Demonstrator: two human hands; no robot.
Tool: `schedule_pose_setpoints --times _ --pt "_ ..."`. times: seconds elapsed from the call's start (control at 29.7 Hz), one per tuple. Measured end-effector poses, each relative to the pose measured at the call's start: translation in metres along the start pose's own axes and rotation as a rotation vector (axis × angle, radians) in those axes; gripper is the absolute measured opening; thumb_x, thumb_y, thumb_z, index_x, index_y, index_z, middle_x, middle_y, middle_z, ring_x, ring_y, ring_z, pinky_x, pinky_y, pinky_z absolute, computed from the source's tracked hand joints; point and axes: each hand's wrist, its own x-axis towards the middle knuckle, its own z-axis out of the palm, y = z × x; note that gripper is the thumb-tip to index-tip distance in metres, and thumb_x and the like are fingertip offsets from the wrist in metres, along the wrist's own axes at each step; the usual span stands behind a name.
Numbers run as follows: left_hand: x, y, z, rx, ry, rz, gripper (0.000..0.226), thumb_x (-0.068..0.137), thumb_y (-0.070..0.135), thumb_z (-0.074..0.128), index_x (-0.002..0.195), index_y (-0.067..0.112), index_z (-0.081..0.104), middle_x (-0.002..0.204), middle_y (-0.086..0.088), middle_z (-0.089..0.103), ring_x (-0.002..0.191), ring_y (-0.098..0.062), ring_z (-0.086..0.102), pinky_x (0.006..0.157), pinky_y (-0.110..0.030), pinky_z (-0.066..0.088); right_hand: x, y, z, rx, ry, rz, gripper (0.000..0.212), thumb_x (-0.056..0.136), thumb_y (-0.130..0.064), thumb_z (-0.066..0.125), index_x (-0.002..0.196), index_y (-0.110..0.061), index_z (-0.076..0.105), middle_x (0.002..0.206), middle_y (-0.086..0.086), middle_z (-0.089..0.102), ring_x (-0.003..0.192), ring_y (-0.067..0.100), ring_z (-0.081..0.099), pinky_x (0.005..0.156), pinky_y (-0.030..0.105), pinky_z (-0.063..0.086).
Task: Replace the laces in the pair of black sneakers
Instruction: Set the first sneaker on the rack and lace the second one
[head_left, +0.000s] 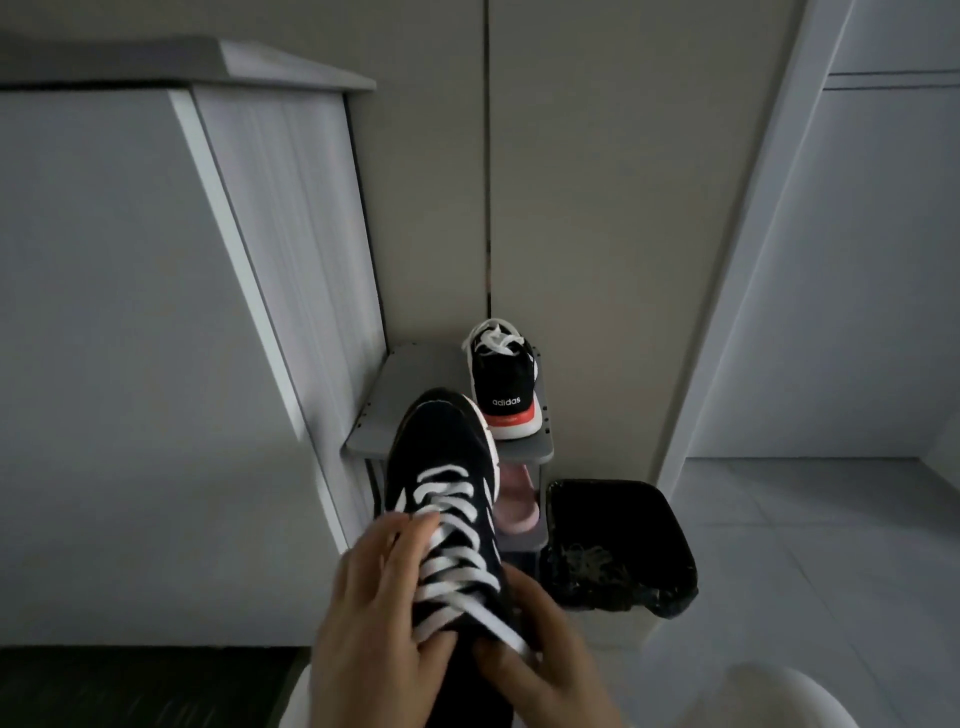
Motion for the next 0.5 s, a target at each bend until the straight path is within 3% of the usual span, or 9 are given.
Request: schedule_pose_setpoints --times 0.1,0.17,0.24,0.3,0.44,0.5 --pt "0.053 -0.026 -0.004 0.057 0.005 -0.061 0.055 0.067 0.023 0.04 0.119 0.021 0.058 0.117 0.001 0.06 0.099 -0.021 0.055 0.083 -0.022 0.044 0.052 -0.034 0.01 -0.005 -0.046 -0.026 0.024 0.08 -0.037 0.066 0.096 -0.05 0.054 0.091 -0.037 0.064 0.093 -0.019 0.056 0.083 0.008 0.044" --pt "0.096 -0.046 0.002 0.093 -0.022 -0.131 0.051 0.067 0.011 0.047 0.116 0.012 0.064 0.111 -0.007 0.067 0.097 -0.031 0.061 0.085 -0.033 0.049 0.093 -0.052 0.011 0.001 -0.078 -0.034 0.012 0.088 -0.043 0.057 0.099 -0.041 0.058 0.095 -0.023 0.067 0.094 -0.009 0.06 0.09 0.022 0.049" --pt "0.134 -0.061 0.015 0.155 -0.058 -0.177 0.05 0.071 -0.001 0.056 0.119 0.011 0.063 0.114 -0.011 0.066 0.1 -0.035 0.061 0.087 -0.039 0.048 0.125 -0.061 0.011 -0.033 -0.049 -0.102 0.038 0.087 -0.058 0.046 0.104 -0.029 0.062 0.102 -0.009 0.067 0.099 0.005 0.061 0.092 0.036 0.049" --pt "0.168 -0.073 0.03 0.217 -0.079 -0.228 0.051 0.077 -0.003 0.056 0.126 0.014 0.058 0.12 -0.012 0.063 0.108 -0.034 0.057 0.089 -0.038 0.044 0.146 -0.062 0.007 -0.099 -0.035 -0.161 0.05 0.084 -0.066 0.038 0.107 -0.027 0.06 0.109 -0.003 0.061 0.103 0.011 0.058 0.094 0.038 0.047" --pt "0.216 -0.092 0.065 0.223 -0.159 -0.228 0.05 0.083 0.0 0.05 0.131 0.015 0.052 0.123 -0.014 0.062 0.112 -0.031 0.056 0.097 -0.036 0.04 0.161 -0.044 -0.004 -0.449 -0.041 -0.241 0.046 0.095 -0.038 0.039 0.137 -0.019 0.041 0.135 -0.005 0.046 0.123 0.013 0.047 0.101 0.024 0.038" --pt "0.226 -0.1 0.081 0.209 -0.206 -0.221 0.05 0.084 0.001 0.05 0.132 0.016 0.052 0.124 -0.012 0.061 0.115 -0.029 0.055 0.099 -0.035 0.04 0.156 -0.044 -0.007 -0.688 0.035 -0.371 0.05 0.086 -0.038 0.032 0.126 -0.021 0.057 0.12 -0.007 0.06 0.106 0.011 0.061 0.085 0.019 0.047"
